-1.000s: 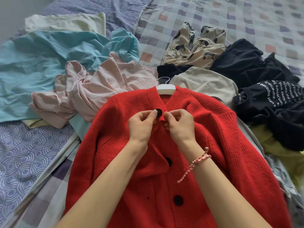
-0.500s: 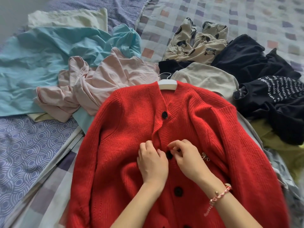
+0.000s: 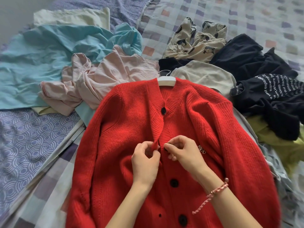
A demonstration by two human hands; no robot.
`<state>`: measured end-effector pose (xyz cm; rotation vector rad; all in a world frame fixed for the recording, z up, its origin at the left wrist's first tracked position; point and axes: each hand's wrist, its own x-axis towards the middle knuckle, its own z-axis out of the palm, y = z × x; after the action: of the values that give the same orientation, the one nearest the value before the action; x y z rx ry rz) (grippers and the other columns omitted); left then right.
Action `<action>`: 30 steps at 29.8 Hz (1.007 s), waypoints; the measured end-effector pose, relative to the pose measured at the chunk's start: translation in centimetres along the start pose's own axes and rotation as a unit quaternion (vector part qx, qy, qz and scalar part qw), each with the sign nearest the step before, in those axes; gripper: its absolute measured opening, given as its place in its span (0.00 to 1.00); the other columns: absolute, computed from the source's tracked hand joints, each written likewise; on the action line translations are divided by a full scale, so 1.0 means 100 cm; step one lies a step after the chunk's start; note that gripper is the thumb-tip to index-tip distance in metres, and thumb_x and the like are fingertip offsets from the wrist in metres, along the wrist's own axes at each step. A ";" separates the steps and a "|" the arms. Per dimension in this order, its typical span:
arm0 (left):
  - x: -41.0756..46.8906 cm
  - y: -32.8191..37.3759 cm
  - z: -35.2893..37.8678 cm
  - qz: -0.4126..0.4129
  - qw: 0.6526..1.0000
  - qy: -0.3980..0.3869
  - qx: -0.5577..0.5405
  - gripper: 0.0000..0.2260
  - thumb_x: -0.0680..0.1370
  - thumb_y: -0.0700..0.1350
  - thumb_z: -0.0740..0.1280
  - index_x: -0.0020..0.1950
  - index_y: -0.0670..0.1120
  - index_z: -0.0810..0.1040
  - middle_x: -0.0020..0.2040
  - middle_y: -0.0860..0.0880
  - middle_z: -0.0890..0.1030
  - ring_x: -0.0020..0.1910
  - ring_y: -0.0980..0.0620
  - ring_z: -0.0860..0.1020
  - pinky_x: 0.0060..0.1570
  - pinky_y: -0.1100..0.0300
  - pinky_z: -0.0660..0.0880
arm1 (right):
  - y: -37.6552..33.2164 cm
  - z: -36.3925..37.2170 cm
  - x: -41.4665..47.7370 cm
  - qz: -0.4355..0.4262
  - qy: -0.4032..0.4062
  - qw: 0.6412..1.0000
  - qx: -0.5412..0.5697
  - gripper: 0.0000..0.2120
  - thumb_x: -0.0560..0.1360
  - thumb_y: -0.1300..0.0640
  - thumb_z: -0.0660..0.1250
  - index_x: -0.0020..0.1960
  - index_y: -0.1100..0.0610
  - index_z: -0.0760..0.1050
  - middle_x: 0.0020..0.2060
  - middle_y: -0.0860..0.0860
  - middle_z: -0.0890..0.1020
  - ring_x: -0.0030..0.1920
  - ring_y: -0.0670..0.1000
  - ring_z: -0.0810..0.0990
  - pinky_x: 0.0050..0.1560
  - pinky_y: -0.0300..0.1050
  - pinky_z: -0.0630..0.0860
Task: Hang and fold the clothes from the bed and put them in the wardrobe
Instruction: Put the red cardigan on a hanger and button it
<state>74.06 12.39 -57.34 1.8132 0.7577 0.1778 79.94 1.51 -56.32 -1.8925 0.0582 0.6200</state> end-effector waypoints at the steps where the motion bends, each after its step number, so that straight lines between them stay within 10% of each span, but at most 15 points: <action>1: -0.002 0.002 0.002 0.002 1.000 0.002 0.000 0.14 0.72 0.34 0.68 0.39 0.54 0.77 0.41 0.48 0.81 0.39 0.56 0.78 0.41 0.73 0.70 | -0.002 -0.001 -0.003 0.012 -0.007 0.999 0.049 0.06 0.71 0.63 0.72 0.38 0.57 0.75 0.28 0.50 0.80 0.26 0.45 0.76 0.28 0.36 0.72; 12: -0.010 0.005 0.002 0.007 0.998 -0.022 -0.065 0.05 0.74 0.35 0.68 0.45 0.44 0.82 0.40 0.53 0.82 0.37 0.66 0.79 0.39 0.75 0.71 | -0.003 0.010 -0.010 -0.006 0.047 0.993 0.108 0.09 0.74 0.66 0.67 0.39 0.56 0.79 0.31 0.53 0.81 0.27 0.43 0.78 0.32 0.35 0.76; 27: 0.014 0.004 -0.009 -0.235 0.916 -0.186 -0.266 0.01 0.73 0.39 0.69 0.42 0.42 0.80 0.30 0.51 0.80 0.31 0.58 0.77 0.35 0.66 0.75 | -0.004 0.002 -0.009 -0.022 0.022 0.992 0.124 0.09 0.73 0.70 0.67 0.38 0.58 0.77 0.29 0.52 0.79 0.26 0.42 0.77 0.32 0.34 0.76; 30: 0.011 0.000 -0.006 -0.179 0.948 -0.152 -0.216 0.02 0.73 0.39 0.69 0.40 0.43 0.80 0.30 0.51 0.80 0.31 0.58 0.76 0.34 0.68 0.75 | -0.002 0.009 -0.005 -0.023 0.036 0.994 0.096 0.10 0.74 0.67 0.66 0.38 0.55 0.77 0.30 0.50 0.79 0.28 0.43 0.77 0.36 0.40 0.78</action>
<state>74.71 13.49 -57.37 1.2265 0.7453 -0.1639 79.18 2.20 -56.17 -1.7247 0.1171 0.4974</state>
